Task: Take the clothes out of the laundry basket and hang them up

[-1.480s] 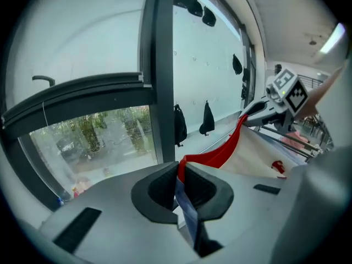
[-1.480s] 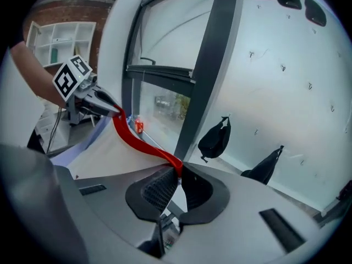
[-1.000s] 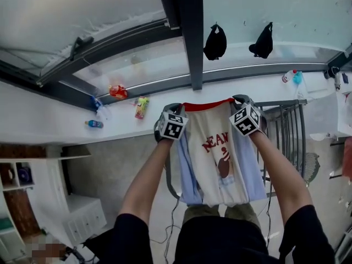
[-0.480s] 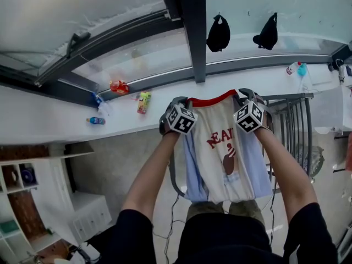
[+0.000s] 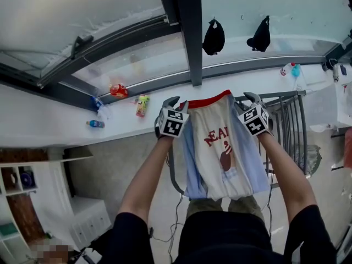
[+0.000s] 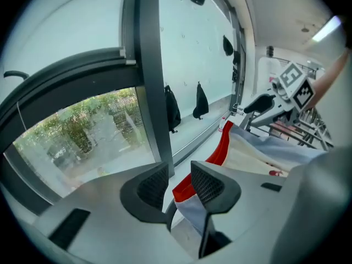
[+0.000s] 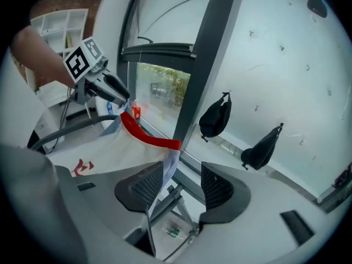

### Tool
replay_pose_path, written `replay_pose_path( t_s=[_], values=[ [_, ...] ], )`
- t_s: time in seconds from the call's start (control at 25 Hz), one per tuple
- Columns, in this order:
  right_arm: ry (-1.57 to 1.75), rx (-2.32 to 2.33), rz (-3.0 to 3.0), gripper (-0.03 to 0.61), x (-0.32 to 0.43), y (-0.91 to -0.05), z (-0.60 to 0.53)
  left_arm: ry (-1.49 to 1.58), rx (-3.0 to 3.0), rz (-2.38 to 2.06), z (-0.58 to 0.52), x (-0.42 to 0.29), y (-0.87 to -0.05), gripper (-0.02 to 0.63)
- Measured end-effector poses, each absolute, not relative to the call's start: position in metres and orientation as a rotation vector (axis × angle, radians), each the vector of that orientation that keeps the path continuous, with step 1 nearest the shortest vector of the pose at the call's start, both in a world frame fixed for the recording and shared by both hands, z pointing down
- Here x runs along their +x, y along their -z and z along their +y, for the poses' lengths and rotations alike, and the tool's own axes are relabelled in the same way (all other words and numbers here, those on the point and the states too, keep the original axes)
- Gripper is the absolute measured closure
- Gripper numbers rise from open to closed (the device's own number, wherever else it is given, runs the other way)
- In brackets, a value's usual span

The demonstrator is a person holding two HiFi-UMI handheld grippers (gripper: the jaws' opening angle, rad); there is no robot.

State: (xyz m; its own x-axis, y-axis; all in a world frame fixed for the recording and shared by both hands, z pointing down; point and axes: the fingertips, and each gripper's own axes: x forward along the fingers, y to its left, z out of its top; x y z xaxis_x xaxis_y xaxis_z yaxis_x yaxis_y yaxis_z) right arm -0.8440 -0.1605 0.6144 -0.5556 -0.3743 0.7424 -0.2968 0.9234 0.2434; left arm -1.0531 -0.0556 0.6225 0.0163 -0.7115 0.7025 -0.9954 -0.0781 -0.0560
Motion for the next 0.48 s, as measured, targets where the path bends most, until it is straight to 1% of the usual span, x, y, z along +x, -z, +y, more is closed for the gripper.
replay_pose_path(
  t_s=[0.28,0.48],
  values=[
    [-0.096,0.512,-2.391,0.396,-0.79,-0.55,-0.12,-0.616,1.876,-1.813,-0.028,-1.019,-0.557,0.489],
    [-0.21,0.629,-2.522,0.396,-0.725,-0.49,-0.085,-0.593,2.086,-1.884,-0.001,-0.956,-0.481,0.494]
  ],
)
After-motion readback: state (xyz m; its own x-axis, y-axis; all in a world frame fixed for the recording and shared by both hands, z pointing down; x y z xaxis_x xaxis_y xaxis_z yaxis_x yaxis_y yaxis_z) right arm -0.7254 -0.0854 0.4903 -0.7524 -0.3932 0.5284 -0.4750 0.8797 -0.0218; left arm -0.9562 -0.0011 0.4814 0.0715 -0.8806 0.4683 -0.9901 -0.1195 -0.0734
